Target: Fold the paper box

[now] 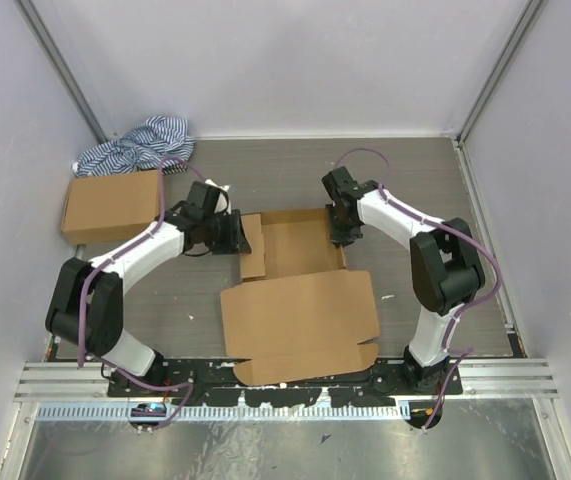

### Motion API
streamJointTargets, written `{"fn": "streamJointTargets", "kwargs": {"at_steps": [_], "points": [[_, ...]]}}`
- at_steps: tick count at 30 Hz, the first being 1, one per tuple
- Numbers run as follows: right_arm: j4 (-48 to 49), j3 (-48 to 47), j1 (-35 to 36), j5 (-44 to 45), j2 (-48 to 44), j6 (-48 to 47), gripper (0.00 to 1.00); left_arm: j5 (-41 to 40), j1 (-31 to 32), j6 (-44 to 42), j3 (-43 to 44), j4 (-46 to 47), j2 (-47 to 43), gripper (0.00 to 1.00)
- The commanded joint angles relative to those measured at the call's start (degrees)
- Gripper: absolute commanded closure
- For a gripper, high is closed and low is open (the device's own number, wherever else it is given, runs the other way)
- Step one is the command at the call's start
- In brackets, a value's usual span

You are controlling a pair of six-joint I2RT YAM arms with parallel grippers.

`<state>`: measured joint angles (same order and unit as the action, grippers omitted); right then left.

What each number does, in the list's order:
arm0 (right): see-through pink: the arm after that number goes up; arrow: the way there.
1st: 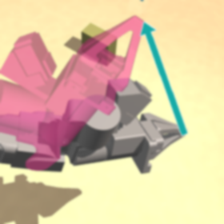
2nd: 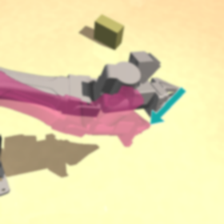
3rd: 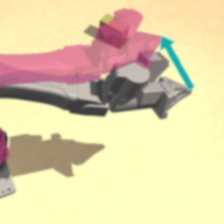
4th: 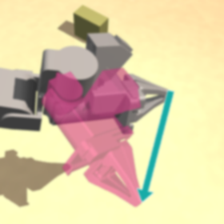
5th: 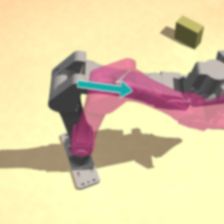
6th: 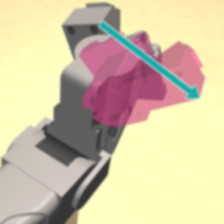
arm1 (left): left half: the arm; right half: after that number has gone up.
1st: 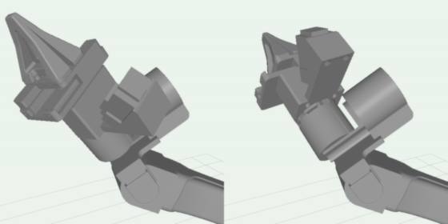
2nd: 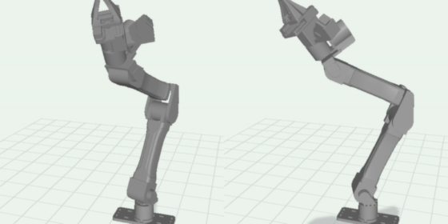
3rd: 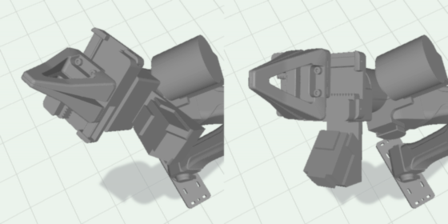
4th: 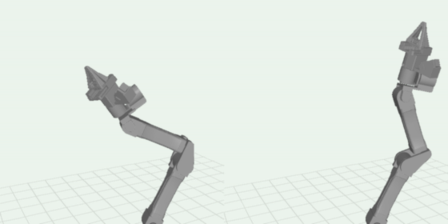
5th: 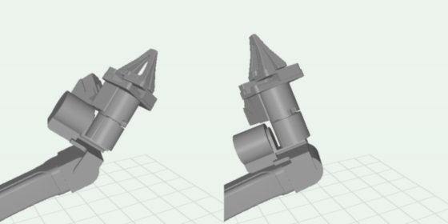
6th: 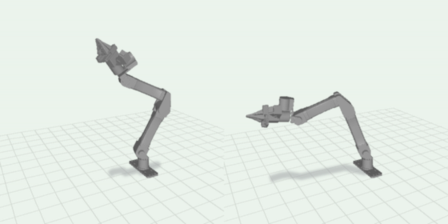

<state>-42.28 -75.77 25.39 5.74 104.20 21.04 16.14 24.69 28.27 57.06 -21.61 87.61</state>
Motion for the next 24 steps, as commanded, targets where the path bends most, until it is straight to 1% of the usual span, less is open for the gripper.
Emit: {"fn": "streamJointTargets", "kwargs": {"at_steps": [1, 9, 19, 24], "points": [[1.15, -2.64, 0.72, 0.21, -0.35, 1.22, 0.99, -5.65, 1.46, -2.63, 2.27, -7.86, 2.9, 0.54], [1.37, -2.28, 0.73, 0.47, -0.94, 1.37, 0.99, -11.4, 2.95, -4.2, 5.85, -14.73, 6.57, 0.54], [2.53, -0.74, 0.77, -0.37, -1.81, 1.46, 0.99, -15.29, 5.57, -2.84, 8.11, -14.79, 10.85, 0.57], [2.76, -0.17, 0.73, -0.54, -2.16, 1.55, 0.99, -18.07, 6.3, -2.52, 9.04, -15.3, 11.9, 0.61]]}}
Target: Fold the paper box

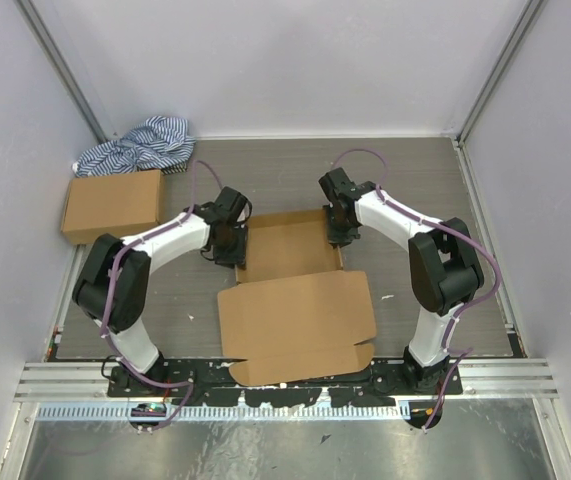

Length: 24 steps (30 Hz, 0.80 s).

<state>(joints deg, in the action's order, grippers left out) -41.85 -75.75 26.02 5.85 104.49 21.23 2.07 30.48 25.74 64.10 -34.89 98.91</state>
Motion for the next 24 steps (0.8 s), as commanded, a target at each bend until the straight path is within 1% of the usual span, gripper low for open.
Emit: {"fn": "streamJointTargets", "kwargs": {"at_steps": [1, 4, 5, 6, 8, 9, 10, 13, 18, 19, 20, 21, 24], "points": [[2.42, -0.13, 0.16, -0.78, -2.51, 1.43, 0.99, -5.12, 0.77, 0.06, 2.23, -2.38, 0.52, 0.62], [2.55, 0.02, 0.13, -0.84, -2.51, 1.68, 0.99, -9.3, 1.77, -0.05, 3.54, -4.31, 0.84, 0.66], [2.51, -0.03, 0.1, -0.79, -2.45, 1.82, 0.99, -11.12, 2.24, -0.07, 4.13, -5.44, 1.25, 0.69], [2.48, -0.06, 0.13, -0.75, -2.45, 1.98, 0.99, -13.41, 2.77, -0.07, 5.13, -6.94, 1.9, 0.74], [2.47, -0.07, 0.17, -0.67, -2.36, 2.49, 0.99, -18.66, 4.08, 0.01, 8.45, -11.52, 4.11, 0.93], [2.39, -0.08, 0.17, -0.63, -2.4, 2.78, 0.99, -21.17, 4.87, 0.14, 9.97, -13.88, 5.46, 0.99], [2.32, -0.04, 0.24, -0.54, -2.29, 3.09, 0.99, -23.4, 5.7, 0.29, 11.3, -15.81, 6.77, 1.0], [1.77, -0.29, 0.39, 0.05, -1.95, 3.74, 0.99, -28.74, 8.05, 1.02, 13.36, -18.19, 9.13, 1.0], [0.64, -0.76, 0.55, 0.84, -1.12, 4.48, 0.99, -29.52, 9.26, 1.98, 13.14, -17.23, 9.32, 1.0], [0.28, -1.03, 0.53, 1.21, -0.86, 4.7, 0.99, -29.48, 9.28, 2.22, 13.1, -17.08, 9.04, 0.94], [-0.11, -1.26, 0.52, 1.49, -0.56, 4.9, 0.99, -29.22, 9.28, 2.29, 13.04, -16.92, 8.76, 0.85], [-0.35, -1.55, 0.52, 1.65, -0.28, 5.09, 0.99, -29.12, 9.33, 2.42, 13.01, -16.92, 8.49, 0.78], [-0.92, -2.42, 0.52, 1.52, 0.64, 5.59, 0.96, -28.68, 9.09, 2.86, 13.23, -16.83, 7.7, 0.66]]}}
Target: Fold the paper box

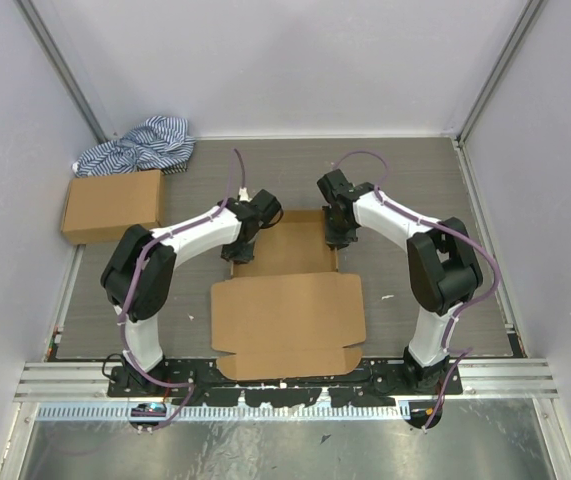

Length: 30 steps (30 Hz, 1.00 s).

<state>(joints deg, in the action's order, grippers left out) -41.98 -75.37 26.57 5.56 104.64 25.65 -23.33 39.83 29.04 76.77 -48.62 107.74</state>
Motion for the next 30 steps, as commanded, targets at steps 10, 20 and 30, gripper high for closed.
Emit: {"fn": "streamJointTargets", "kwargs": {"at_steps": [10, 20, 30], "points": [[-2.7, -5.66, -0.04, 3.68, 0.4, 1.42, 0.77, -3.17, -2.13, 0.14, 1.29, -3.76, -6.91, 0.48], [-4.14, -9.41, -0.1, 4.89, -0.52, 0.41, 0.66, -1.0, -5.12, -1.31, 0.43, -3.08, -19.05, 0.45], [-6.9, -18.8, -0.34, 9.26, 3.65, -3.7, 0.68, -0.8, -5.78, -7.14, -7.95, -2.2, -39.2, 0.45]]}}
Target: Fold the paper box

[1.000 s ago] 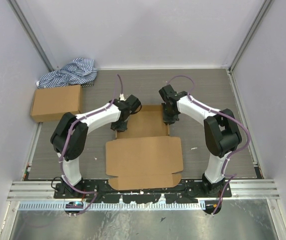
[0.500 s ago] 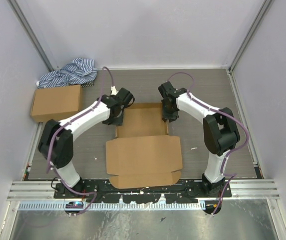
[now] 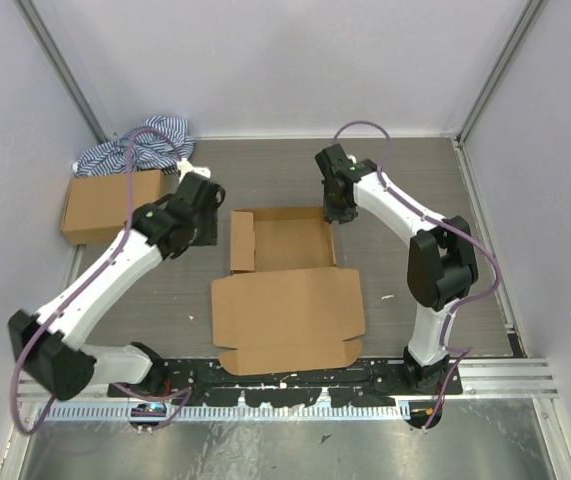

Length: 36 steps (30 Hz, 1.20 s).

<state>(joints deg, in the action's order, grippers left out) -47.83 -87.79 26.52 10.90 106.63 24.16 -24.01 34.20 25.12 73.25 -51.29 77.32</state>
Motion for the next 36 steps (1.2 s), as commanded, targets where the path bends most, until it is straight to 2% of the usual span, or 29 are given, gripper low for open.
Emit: {"fn": "streamJointTargets", "kwargs": {"at_steps": [1, 5, 7, 8, 10, 14, 19, 21, 25, 36], "points": [[-1.25, -7.68, -0.46, 4.12, 2.92, -2.48, 0.69, -0.3, -0.22, -3.57, -5.98, 1.2, -11.07, 0.45], [-1.81, -11.58, -0.76, 3.77, 6.85, -2.42, 0.73, -2.48, -0.26, -4.03, -12.51, 3.64, -19.18, 0.45], [-1.03, -11.38, -0.71, 2.32, 6.78, -2.41, 0.74, -3.62, -0.31, -3.41, -14.28, 3.74, -20.45, 0.39], [-0.44, -10.85, -0.69, 2.07, 6.36, -2.33, 0.74, -3.67, -0.35, -2.55, -15.16, 6.25, -20.32, 0.32], [0.5, -9.35, -0.68, 2.08, 4.84, -2.07, 0.74, -0.53, -0.6, -0.87, -16.52, 10.71, -18.29, 0.24], [1.16, -6.02, -0.66, 2.1, 1.83, -1.8, 0.73, 5.57, -1.15, 2.44, -15.41, 19.45, -7.87, 0.21], [2.49, 0.22, -0.67, -0.65, -2.46, -1.34, 0.73, 13.5, -4.6, 3.7, -7.87, 22.53, 9.06, 0.23], [3.25, 2.99, -0.65, -0.86, -3.81, -1.16, 0.73, 15.69, -5.0, 3.57, -6.04, 23.28, 12.58, 0.25], [4.58, 5.86, -0.68, -1.45, -5.39, -0.73, 0.73, 18.77, -4.99, 3.82, -5.52, 25.76, 15.77, 0.29], [6.15, 7.7, -0.64, -2.68, -5.72, -0.87, 0.74, 18.09, -5.02, 4.05, -4.18, 25.93, 22.89, 0.36]]}}
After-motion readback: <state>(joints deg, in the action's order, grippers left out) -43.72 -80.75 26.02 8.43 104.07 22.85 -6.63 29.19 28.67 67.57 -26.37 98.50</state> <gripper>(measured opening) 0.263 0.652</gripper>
